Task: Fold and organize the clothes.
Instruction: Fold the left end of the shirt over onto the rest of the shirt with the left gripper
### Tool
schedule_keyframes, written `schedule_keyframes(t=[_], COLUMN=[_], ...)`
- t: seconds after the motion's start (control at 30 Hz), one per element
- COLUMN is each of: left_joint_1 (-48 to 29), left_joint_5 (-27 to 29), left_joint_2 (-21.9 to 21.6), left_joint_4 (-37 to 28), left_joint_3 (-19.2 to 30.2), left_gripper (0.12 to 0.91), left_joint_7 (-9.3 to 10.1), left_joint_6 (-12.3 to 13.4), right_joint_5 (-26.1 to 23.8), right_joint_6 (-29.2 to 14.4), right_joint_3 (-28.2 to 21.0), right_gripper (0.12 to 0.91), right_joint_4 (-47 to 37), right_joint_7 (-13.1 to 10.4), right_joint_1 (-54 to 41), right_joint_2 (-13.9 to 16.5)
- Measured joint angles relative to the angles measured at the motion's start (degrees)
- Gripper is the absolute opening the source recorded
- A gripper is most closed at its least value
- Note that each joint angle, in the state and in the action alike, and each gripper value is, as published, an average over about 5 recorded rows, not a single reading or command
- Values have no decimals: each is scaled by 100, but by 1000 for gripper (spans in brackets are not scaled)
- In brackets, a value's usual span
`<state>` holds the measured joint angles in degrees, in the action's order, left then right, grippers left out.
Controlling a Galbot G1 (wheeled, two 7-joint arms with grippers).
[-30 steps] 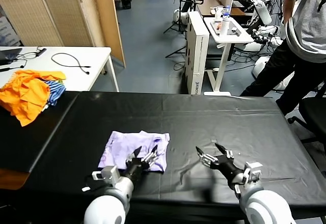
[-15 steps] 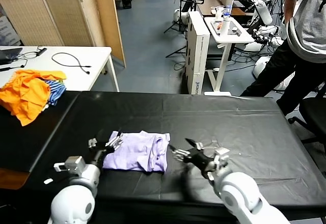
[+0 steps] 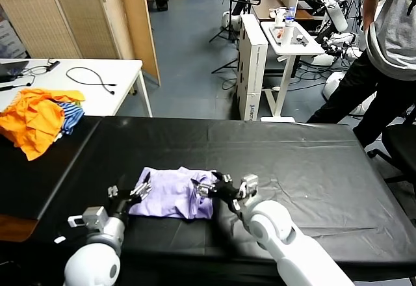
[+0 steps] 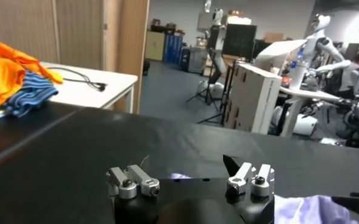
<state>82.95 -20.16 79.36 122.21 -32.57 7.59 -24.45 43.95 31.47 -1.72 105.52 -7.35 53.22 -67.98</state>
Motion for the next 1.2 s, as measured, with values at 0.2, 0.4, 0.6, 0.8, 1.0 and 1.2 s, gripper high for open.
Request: schedule_keyframes(t=[0.2, 0.4, 0.6, 0.8, 1.0, 1.2], left_joint_1=[23, 54, 79, 136, 166, 185], left_joint_5=[33, 61, 83, 112, 163, 212], left_joint_2=[73, 119, 170, 245, 319, 370], left_joint_4=[-28, -38, -70, -98, -106, -117], left_joint_3=[0, -14, -24, -22, 10, 33], left_gripper=[907, 907, 907, 907, 907, 907], left_joint_7=[0, 1, 1, -12, -24, -29], left_joint_6=[9, 22, 46, 78, 93, 99], right_joint_5=[-137, -458, -441, -385, -543, -1210], right_joint_6=[-46, 5, -62, -207, -249, -489], right_joint_3=[45, 100, 179, 403, 575, 516], right_gripper=[341, 141, 152, 449, 809, 905], right_joint_4=[-179, -500, -539, -89, 589, 1133], right_joint_7=[-74, -37, 208, 294, 326, 725], right_joint_1=[-109, -252, -180, -1, 460, 1112], right_joint_2=[-85, -177, -132, 111, 517, 1074])
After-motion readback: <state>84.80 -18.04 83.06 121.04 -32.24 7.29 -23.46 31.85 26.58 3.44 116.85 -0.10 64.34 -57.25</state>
